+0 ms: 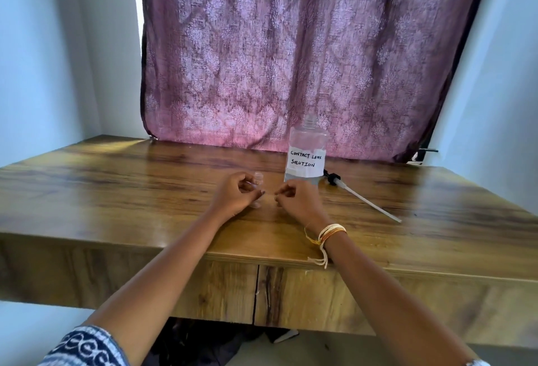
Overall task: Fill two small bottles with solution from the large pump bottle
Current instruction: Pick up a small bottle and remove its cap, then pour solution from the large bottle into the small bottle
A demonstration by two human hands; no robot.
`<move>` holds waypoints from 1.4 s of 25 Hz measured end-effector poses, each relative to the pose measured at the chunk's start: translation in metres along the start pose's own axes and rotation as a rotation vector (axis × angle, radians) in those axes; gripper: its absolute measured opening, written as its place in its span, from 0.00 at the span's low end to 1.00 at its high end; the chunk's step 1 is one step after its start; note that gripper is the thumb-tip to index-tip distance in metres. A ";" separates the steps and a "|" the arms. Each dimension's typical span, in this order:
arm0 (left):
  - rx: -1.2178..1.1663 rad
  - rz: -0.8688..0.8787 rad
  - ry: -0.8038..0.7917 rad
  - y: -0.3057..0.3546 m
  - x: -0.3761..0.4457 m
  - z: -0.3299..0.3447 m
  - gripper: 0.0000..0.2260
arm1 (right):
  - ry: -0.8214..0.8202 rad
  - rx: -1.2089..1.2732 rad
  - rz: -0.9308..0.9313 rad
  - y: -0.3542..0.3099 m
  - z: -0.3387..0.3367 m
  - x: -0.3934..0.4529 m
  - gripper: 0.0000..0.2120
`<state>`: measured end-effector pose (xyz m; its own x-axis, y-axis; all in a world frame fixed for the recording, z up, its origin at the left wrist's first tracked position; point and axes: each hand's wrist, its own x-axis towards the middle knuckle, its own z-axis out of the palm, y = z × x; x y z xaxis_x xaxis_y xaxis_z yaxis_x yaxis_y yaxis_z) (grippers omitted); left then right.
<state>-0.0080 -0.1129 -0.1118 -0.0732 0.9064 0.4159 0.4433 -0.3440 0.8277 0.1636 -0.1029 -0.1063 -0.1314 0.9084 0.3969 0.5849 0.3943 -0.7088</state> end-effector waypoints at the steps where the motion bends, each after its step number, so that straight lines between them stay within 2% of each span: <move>1: 0.001 0.012 -0.005 0.002 0.000 0.001 0.10 | 0.100 0.048 -0.003 -0.001 -0.011 -0.002 0.03; 5: 0.055 0.060 -0.003 0.009 0.011 0.005 0.12 | 0.441 0.222 -0.073 -0.008 -0.052 0.000 0.01; 7: 0.046 0.068 -0.006 0.017 0.016 0.010 0.12 | 0.494 0.256 -0.063 -0.009 -0.067 0.015 0.10; 10: 0.028 0.080 -0.023 0.023 0.016 0.023 0.09 | 0.397 0.276 0.044 -0.006 -0.080 0.042 0.30; 13: 0.015 0.044 -0.021 0.015 0.011 0.035 0.10 | 0.210 0.354 0.109 -0.009 -0.086 0.057 0.40; 16: -0.008 0.033 -0.029 0.007 0.009 0.039 0.13 | 0.127 0.371 0.106 -0.014 -0.088 0.066 0.33; 19: 0.013 0.049 -0.045 0.003 0.010 0.037 0.10 | 0.130 0.317 0.047 -0.008 -0.087 0.076 0.12; 20: 0.024 0.059 -0.044 0.002 0.011 0.037 0.10 | 0.116 0.301 0.028 -0.007 -0.086 0.077 0.10; 27: 0.028 0.071 -0.042 -0.003 0.015 0.036 0.07 | 0.085 0.406 0.002 -0.007 -0.081 0.066 0.09; 31: -0.018 0.050 -0.031 -0.003 0.014 0.036 0.06 | 0.034 0.261 -0.096 -0.006 -0.086 0.063 0.06; 33: -0.046 0.049 -0.035 -0.001 0.012 0.035 0.04 | 0.057 0.299 -0.103 -0.002 -0.090 0.059 0.08; 35: -0.053 0.048 -0.035 0.003 0.010 0.033 0.07 | 0.080 0.355 -0.100 -0.001 -0.095 0.053 0.12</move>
<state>0.0216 -0.0969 -0.1177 -0.0215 0.8962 0.4430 0.3979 -0.3989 0.8262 0.2321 -0.0684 -0.0294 -0.1027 0.8546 0.5090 0.2570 0.5172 -0.8164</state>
